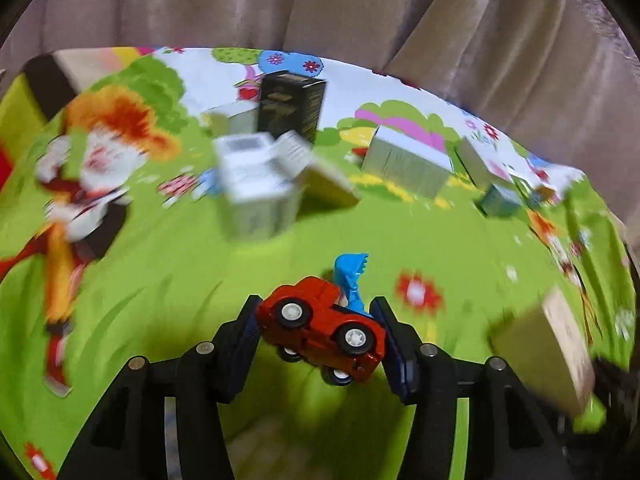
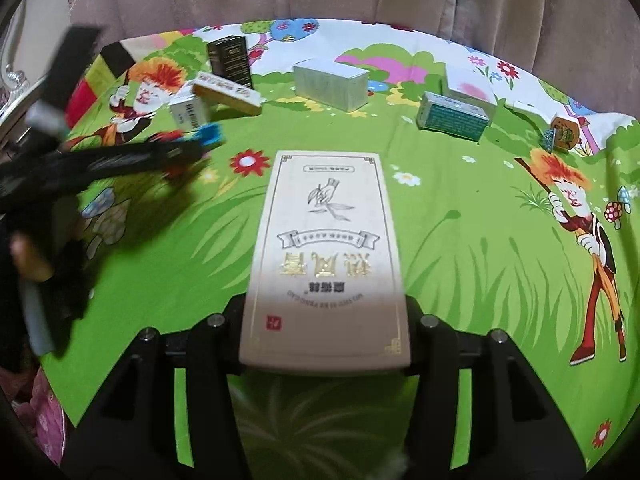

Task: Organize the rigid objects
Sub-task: 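Grasp the cream dental box with the right tool while the left tool grasps the red toy car, then lift the dental box and red car and carry them to the storage box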

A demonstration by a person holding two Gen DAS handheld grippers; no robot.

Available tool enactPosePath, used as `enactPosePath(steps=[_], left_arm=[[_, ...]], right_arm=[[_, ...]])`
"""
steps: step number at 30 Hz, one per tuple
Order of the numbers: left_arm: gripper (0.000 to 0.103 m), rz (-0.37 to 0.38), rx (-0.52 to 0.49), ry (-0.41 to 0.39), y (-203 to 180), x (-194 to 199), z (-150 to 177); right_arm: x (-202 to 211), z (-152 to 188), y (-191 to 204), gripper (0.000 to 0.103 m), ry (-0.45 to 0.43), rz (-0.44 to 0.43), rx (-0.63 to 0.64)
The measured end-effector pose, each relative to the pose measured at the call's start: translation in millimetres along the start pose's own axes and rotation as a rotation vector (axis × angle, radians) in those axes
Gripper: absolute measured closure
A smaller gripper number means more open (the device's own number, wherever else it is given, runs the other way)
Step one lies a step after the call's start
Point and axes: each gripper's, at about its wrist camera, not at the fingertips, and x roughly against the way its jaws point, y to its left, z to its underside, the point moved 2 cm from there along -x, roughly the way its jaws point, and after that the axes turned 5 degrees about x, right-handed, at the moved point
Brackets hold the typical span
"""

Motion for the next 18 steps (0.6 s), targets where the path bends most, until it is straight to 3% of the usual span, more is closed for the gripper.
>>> enactPosePath(steps=[9, 18], left_arm=[[0.048, -0.093, -0.041, -0.017, 32, 50, 43], [0.048, -0.103, -0.033, -0.026, 45, 77, 57]], right_arm=[[7, 2, 54, 0.047, 0.008, -0.041, 0.064], [20, 6, 103, 0.048, 0.020, -0.082, 0.144]])
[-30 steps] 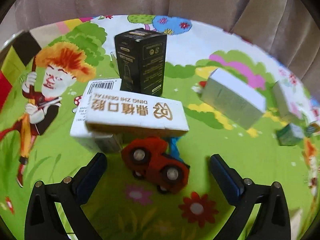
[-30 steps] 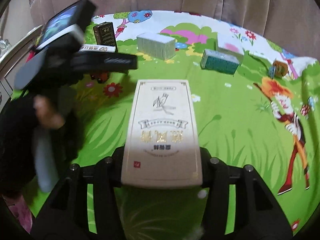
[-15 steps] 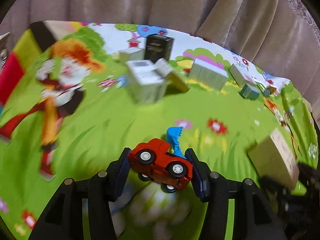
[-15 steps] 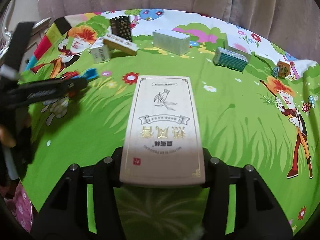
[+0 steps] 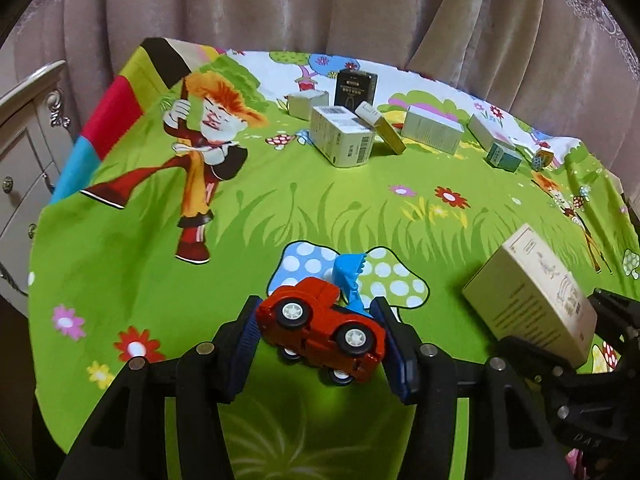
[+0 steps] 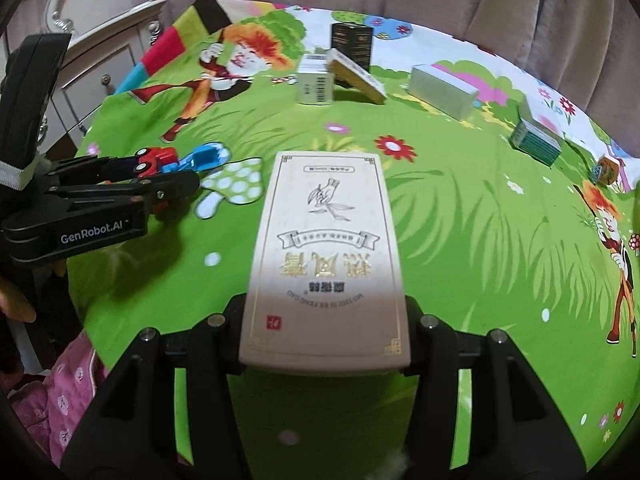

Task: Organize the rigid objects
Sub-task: 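Lift the dental box and red car and carry them to the storage box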

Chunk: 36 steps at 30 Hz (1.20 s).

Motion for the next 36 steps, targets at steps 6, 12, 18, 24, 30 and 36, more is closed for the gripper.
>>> enactPosePath(steps=[6, 12, 18, 24, 30, 36], left_arm=[[0.048, 0.014, -0.018, -0.032, -8, 16, 0], [0.048, 0.044, -0.041, -0.048, -17, 31, 0], [0.048, 0.069, -0.068, -0.064, -30, 44, 1], [0.048, 0.093, -0.110, -0.080, -48, 57, 3], [0.048, 0.117, -0.153, -0.090, -68, 70, 7], [0.048, 0.144, -0.200, -0.092, -89, 81, 12]], right_arm=[[14, 2, 10, 0.048, -0.007, 0.005, 0.007], [35, 5, 10, 0.048, -0.030, 0.025, 0.000], [54, 11, 4, 0.048, -0.052, 0.040, -0.018], [78, 20, -7, 0.048, -0.080, 0.062, -0.045], [97, 30, -18, 0.048, -0.104, 0.079, -0.077], [115, 44, -29, 0.048, -0.118, 0.095, -0.104]])
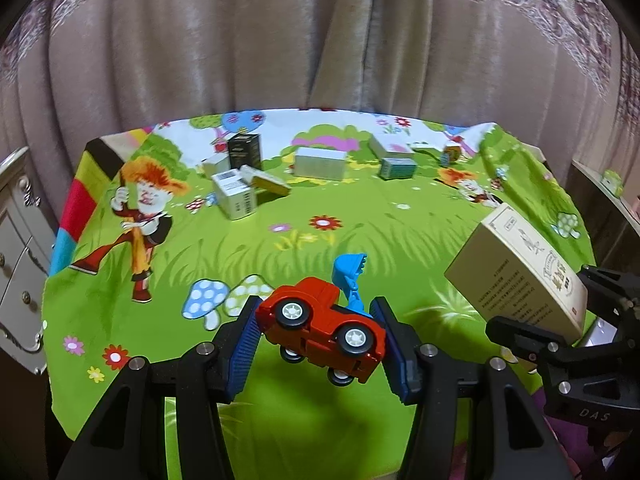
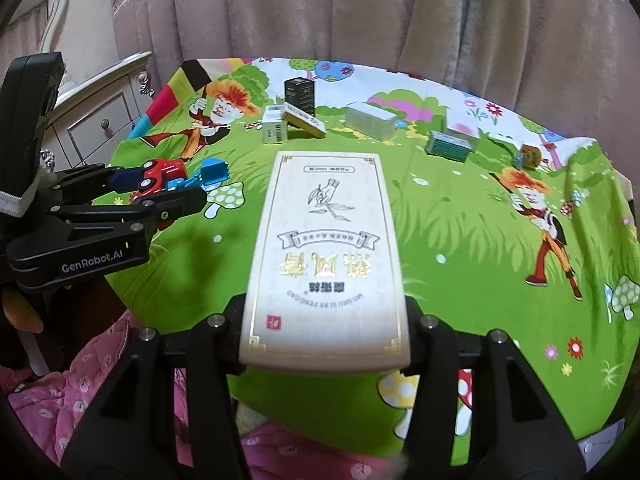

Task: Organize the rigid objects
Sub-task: 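Lift the dental box and red car and carry them to the storage box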

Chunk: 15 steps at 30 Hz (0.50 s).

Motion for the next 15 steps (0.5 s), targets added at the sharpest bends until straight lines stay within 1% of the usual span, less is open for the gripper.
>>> enactPosePath(steps=[8, 15], left_arm=[[0.048, 0.062, -0.079, 0.016, -42, 7, 7], [0.048, 0.145, -0.161, 0.053, -87, 11, 19]], right_arm=[[30, 24, -23, 0.048, -0.011, 0.037, -0.050], [57, 49, -47, 0.048, -0.007, 0.074, -0.101]])
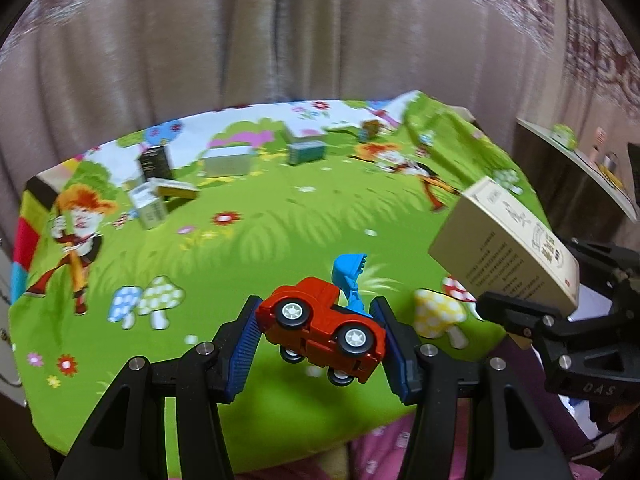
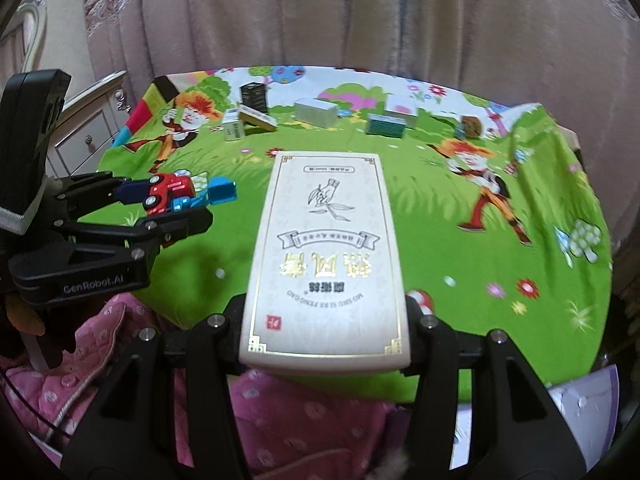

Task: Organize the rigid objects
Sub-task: 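Lift the dental box and red car and carry them to the storage box, then open both tools to drop the dental box and car into the storage box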

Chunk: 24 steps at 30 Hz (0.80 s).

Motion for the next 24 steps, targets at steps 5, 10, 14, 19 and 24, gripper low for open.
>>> enactPosePath(steps=[5, 10, 14, 19, 24], left_arm=[[0.048, 0.071, -0.057, 0.038, -35, -3, 5], [0.048, 0.145, -0.142, 0.074, -77, -6, 5], [0.048, 0.219, -0.199, 0.102, -111, -8, 5], [0.048, 0.320, -0.267, 0.161, -161, -12, 10], [0.048, 0.378, -0.410, 0.218, -217, -21, 27]], right_arm=[[16, 19, -23, 0.048, 0.008, 0.037, -0.050], [34, 43, -48, 0.048, 0.020, 0.089, -0.107], [54, 68, -74, 0.048, 0.035, 0.148, -0.169], [75, 106, -107, 0.048, 0.074, 0.223, -0.264], [88, 150, -139, 0.048, 0.159, 0.316, -0.334]])
